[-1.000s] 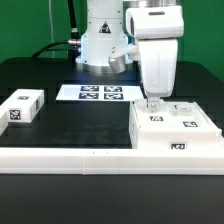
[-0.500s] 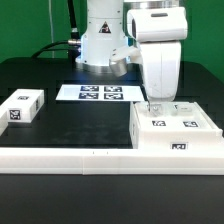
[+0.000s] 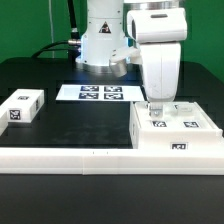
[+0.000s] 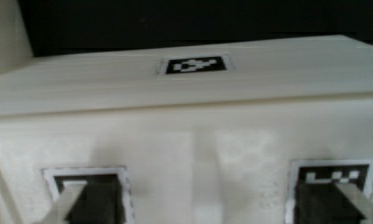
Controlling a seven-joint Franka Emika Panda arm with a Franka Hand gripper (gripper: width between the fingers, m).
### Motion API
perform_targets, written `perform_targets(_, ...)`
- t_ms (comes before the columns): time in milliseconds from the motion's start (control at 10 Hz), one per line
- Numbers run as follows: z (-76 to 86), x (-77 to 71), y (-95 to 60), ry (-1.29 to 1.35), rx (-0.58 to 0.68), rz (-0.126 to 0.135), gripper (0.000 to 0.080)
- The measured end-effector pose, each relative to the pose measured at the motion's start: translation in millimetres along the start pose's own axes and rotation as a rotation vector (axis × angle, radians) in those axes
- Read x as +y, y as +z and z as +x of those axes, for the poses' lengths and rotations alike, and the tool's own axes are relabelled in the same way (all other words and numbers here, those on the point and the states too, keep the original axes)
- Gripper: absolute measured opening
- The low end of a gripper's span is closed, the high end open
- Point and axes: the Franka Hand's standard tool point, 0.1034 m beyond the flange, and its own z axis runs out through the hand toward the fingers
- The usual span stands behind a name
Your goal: Assemble cabinet
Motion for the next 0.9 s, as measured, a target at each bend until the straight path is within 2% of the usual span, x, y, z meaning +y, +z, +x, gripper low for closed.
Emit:
perform_targets(100,0.0,0.0,0.1,0.000,0.000,0.000,0.0672)
perform_targets(200,0.0,-0.1,0.1,0.000,0.000,0.000,0.0771)
perform_targets(300,0.2,-1.3,-1.7,0.025,0.000,-0.004,0.0771)
perform_targets(600,-1.0,-20.1,-23.2,0.115,-0.016,-0.025,0.0798)
perform_targets(800,0.4,-29.5,-30.8,0.151,-0.007,-0.069,0.0797)
perform_targets(900,0.2,-31.4,-29.2,0.164,-0.007,-0.063,0.0797)
